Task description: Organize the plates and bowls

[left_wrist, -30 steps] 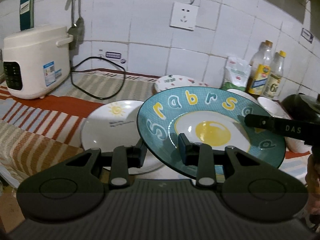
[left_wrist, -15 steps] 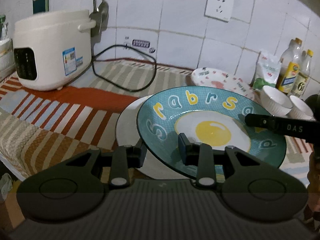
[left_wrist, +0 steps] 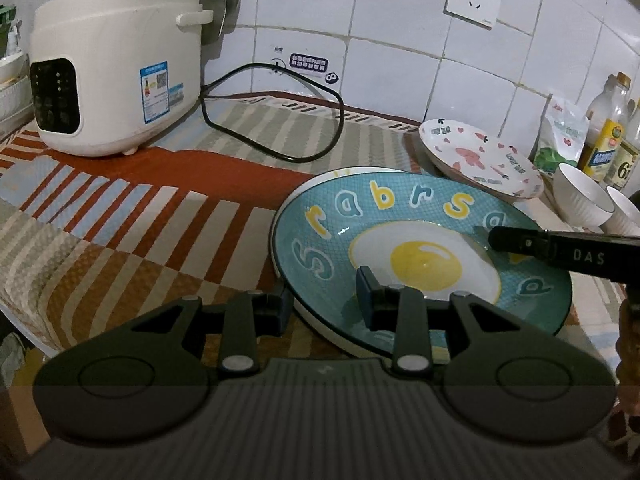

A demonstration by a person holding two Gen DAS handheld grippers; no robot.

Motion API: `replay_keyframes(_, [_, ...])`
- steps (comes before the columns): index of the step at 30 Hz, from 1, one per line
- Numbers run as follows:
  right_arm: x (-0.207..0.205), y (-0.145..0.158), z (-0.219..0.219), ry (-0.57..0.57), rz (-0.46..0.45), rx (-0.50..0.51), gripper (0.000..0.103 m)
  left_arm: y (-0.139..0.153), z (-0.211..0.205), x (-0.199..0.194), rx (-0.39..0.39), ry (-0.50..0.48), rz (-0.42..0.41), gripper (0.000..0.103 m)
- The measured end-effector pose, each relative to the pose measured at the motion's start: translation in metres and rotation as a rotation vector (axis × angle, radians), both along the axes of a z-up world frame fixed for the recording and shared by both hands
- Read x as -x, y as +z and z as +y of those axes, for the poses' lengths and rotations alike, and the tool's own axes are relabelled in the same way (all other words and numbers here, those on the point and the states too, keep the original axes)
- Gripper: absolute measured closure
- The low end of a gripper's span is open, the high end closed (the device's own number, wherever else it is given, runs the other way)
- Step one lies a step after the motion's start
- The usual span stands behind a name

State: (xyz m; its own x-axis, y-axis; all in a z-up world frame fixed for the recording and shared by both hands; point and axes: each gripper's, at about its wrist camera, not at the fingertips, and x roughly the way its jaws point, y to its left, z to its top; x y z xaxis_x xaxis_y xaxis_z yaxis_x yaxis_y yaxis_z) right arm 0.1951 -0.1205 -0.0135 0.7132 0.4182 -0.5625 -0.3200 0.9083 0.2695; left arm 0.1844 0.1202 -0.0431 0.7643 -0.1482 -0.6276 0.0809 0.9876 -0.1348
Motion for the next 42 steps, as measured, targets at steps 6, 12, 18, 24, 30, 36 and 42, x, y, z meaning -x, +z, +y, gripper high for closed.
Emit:
replay_keyframes(6, [-0.007, -0.001, 0.004, 0.021, -0.001, 0.026, 0.081, -0.001, 0.003, -0.005, 0.000, -0.009, -0.006, 0.071])
replay_keyframes(12, [-0.024, -0.005, 0.000, 0.055, 0.095, -0.008, 0.081, 0.000, 0.005, -0.011, -0.012, -0.012, 0.012, 0.071])
replay_keyframes(18, [-0.049, 0.001, -0.001, 0.121, 0.250, -0.014, 0.074, 0.005, 0.004, -0.019, -0.029, -0.023, 0.059, 0.072])
replay_keyframes(24, [-0.054, 0.004, 0.007, 0.181, 0.364, 0.020, 0.067, 0.003, 0.005, -0.022, -0.035, -0.001, 0.083, 0.072])
replay_keyframes(30, [-0.050, 0.008, 0.004, 0.193, 0.407, -0.004, 0.060, -0.008, 0.018, -0.028, 0.053, 0.003, 0.133, 0.076])
replay_keyframes(36, [-0.051, 0.019, 0.002, 0.202, 0.426, 0.027, 0.059, -0.007, 0.020, -0.027, 0.061, 0.012, 0.134, 0.079])
replay_keyframes(42, [-0.039, 0.022, -0.004, 0.135, 0.292, 0.144, 0.088, -0.005, 0.019, -0.026, 0.038, 0.014, 0.126, 0.081])
